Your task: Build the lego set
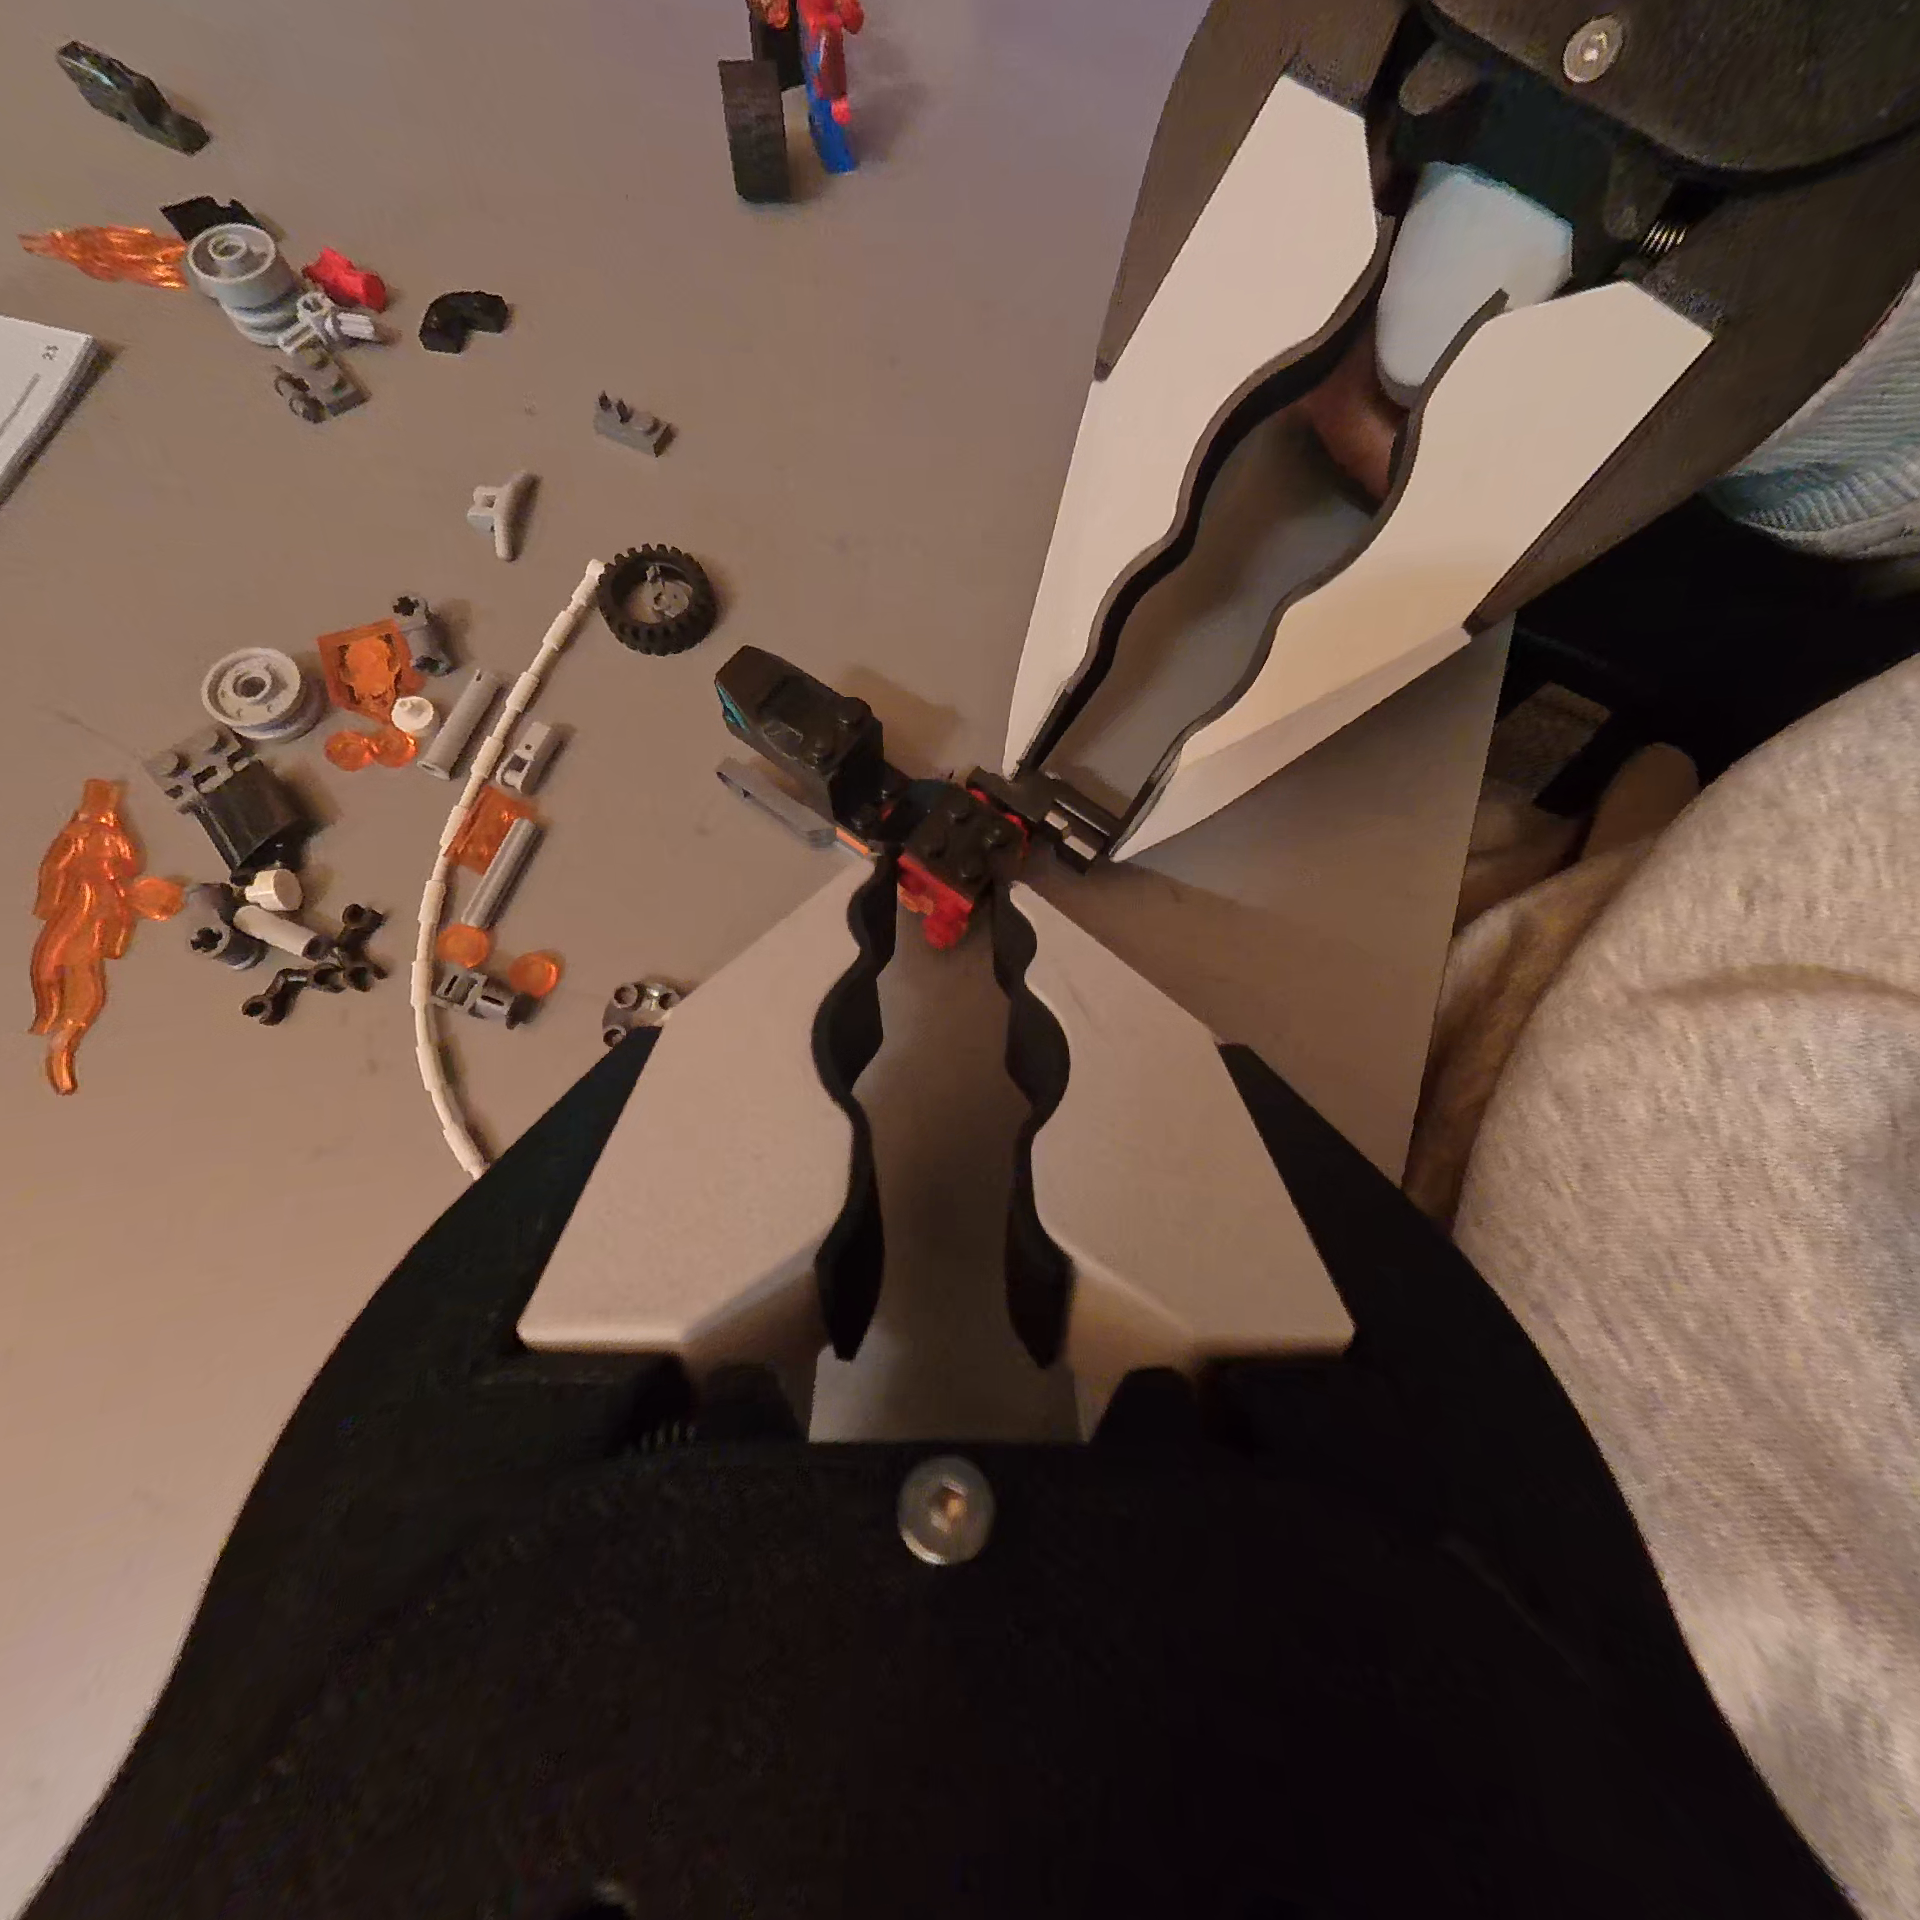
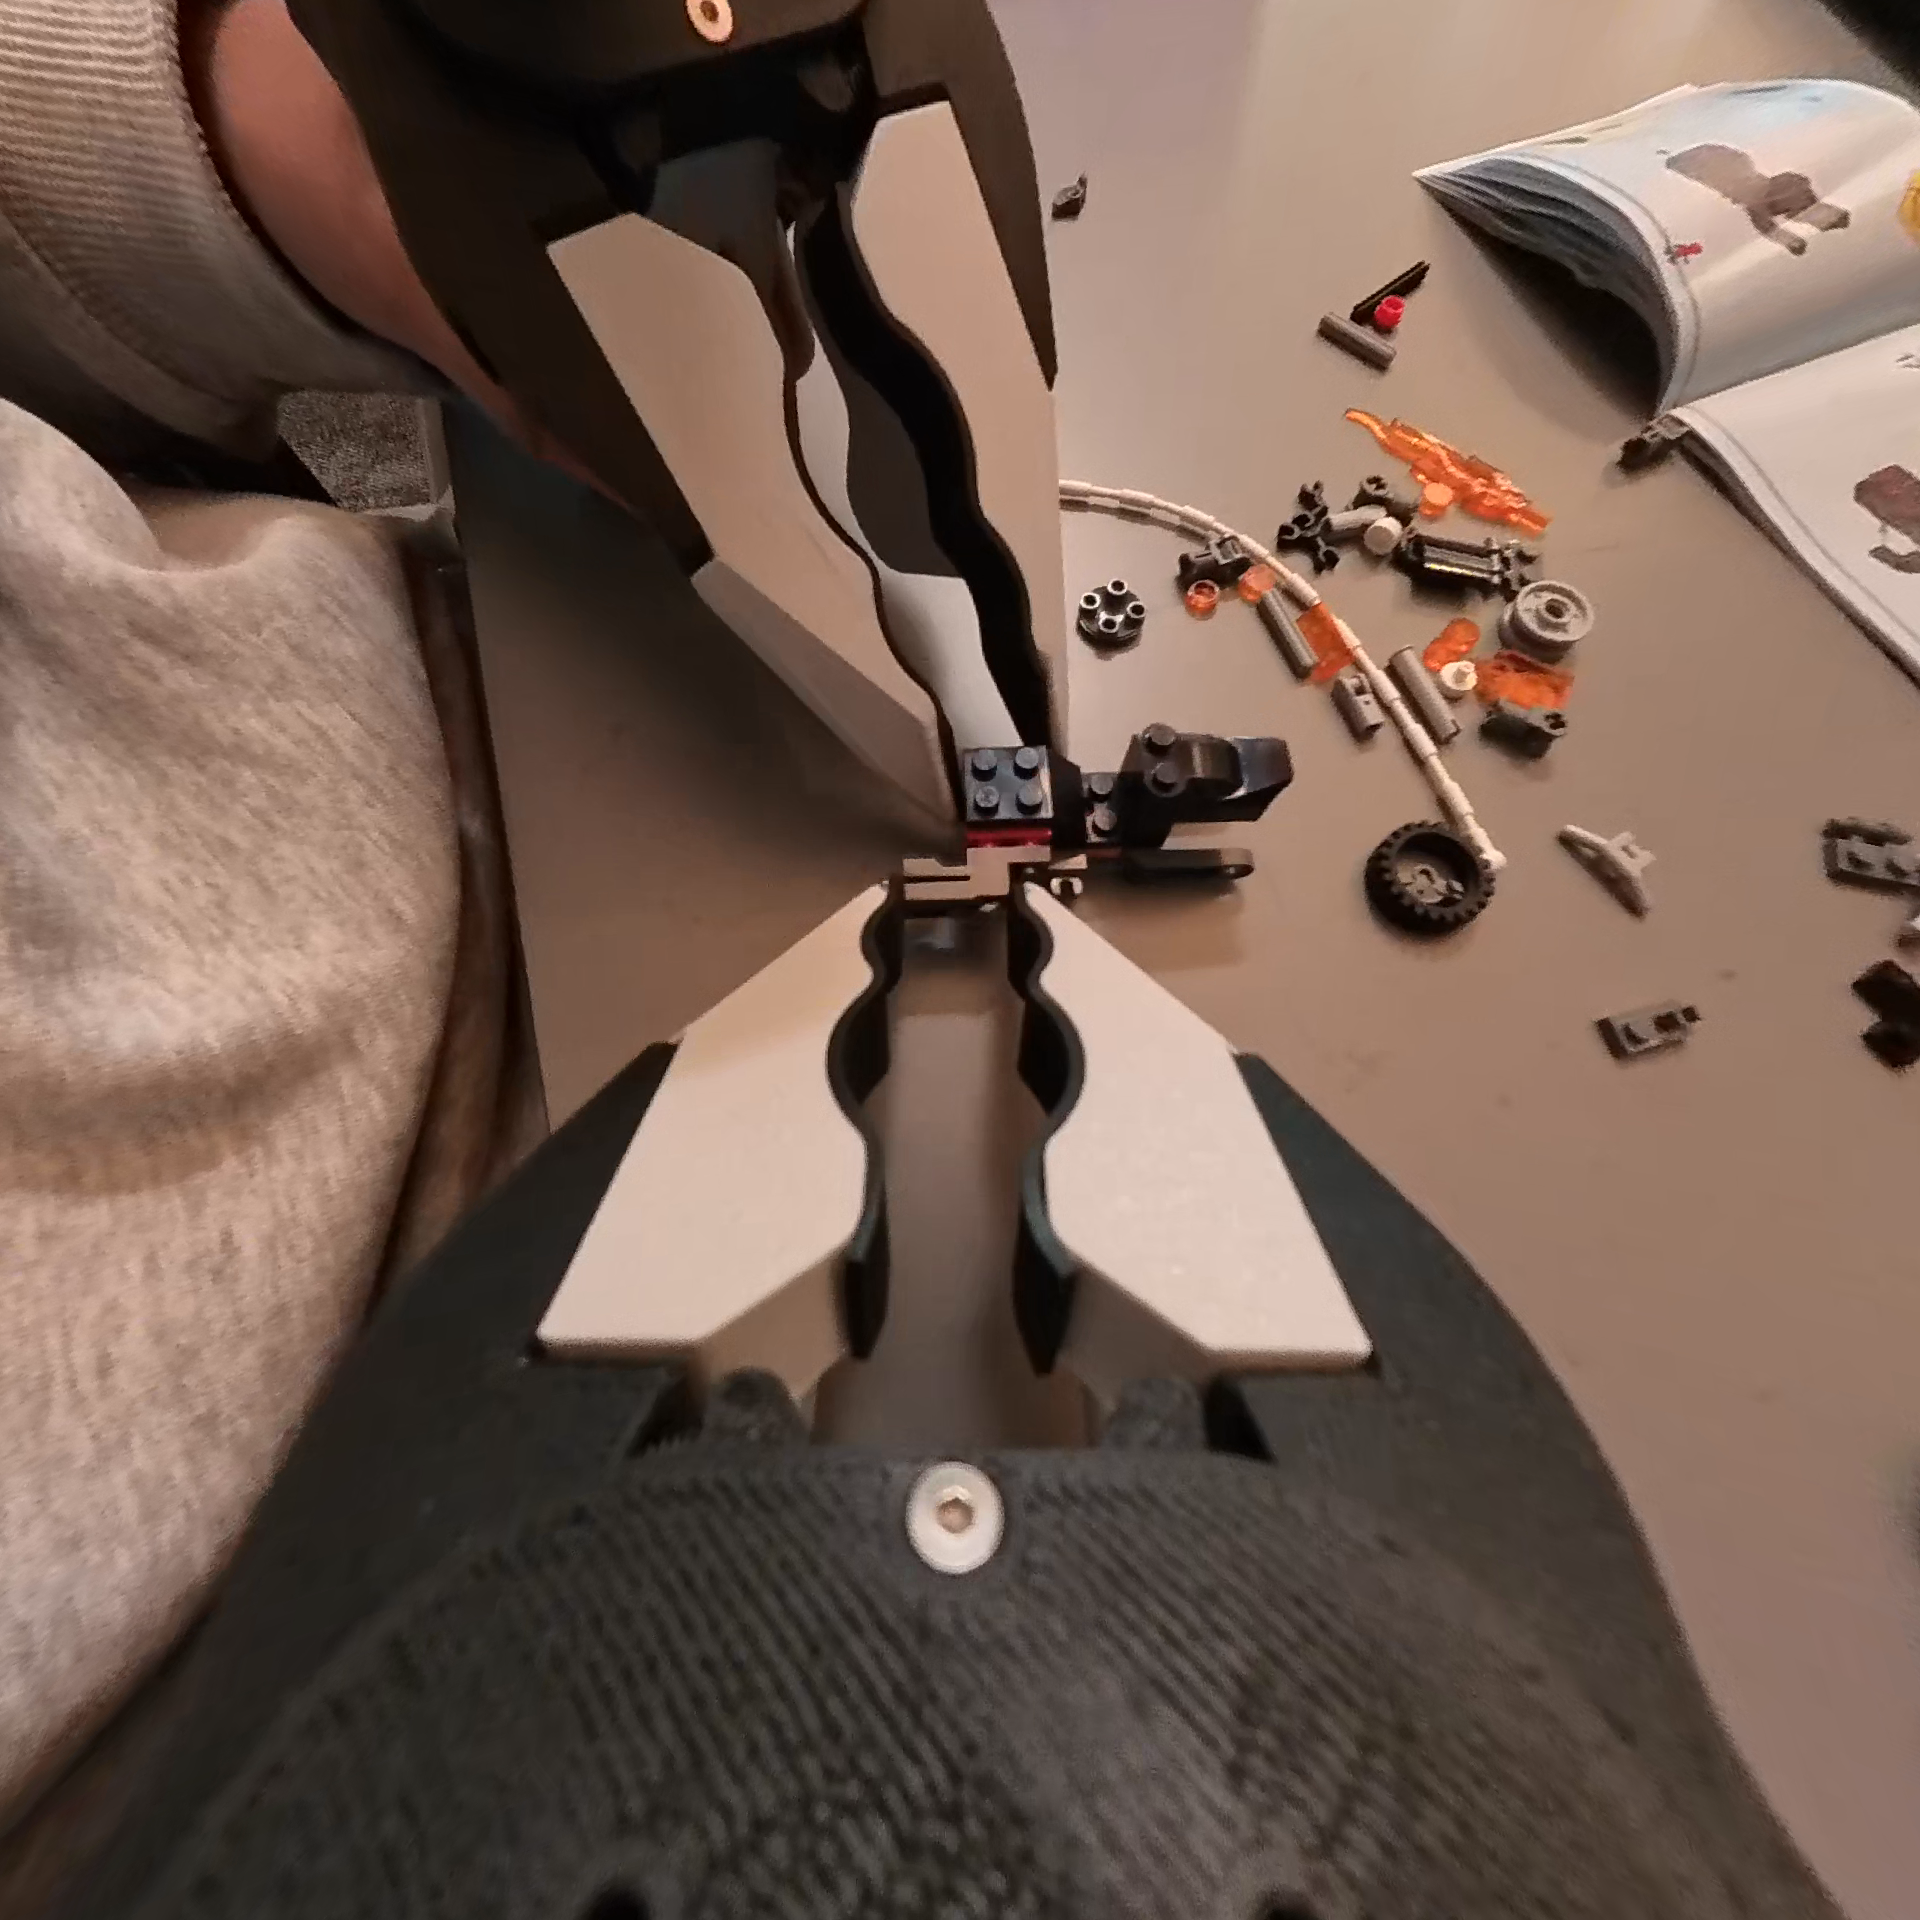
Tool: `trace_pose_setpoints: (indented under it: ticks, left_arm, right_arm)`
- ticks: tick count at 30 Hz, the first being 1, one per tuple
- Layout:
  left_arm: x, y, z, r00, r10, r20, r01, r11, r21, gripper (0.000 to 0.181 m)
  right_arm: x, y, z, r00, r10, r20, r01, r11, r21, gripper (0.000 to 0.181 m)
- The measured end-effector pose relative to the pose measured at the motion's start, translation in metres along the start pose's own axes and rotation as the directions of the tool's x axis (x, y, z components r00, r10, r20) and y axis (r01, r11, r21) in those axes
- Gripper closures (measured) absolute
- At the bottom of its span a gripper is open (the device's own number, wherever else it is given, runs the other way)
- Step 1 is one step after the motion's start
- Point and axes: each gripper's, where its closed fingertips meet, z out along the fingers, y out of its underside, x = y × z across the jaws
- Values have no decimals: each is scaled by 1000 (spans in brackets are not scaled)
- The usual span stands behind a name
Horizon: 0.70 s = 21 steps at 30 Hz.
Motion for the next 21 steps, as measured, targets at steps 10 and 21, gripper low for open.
trace_pose_setpoints:
  ticks: [10,21]
  left_arm:
    - [-1,0,1,999,26,35,-26,1000,-2,165]
    - [-1,0,1,998,31,48,-31,1000,-2,165]
  right_arm:
    - [1,0,-1,999,0,34,0,1000,-17,163]
    - [2,1,-1,998,-29,49,32,997,-64,163]
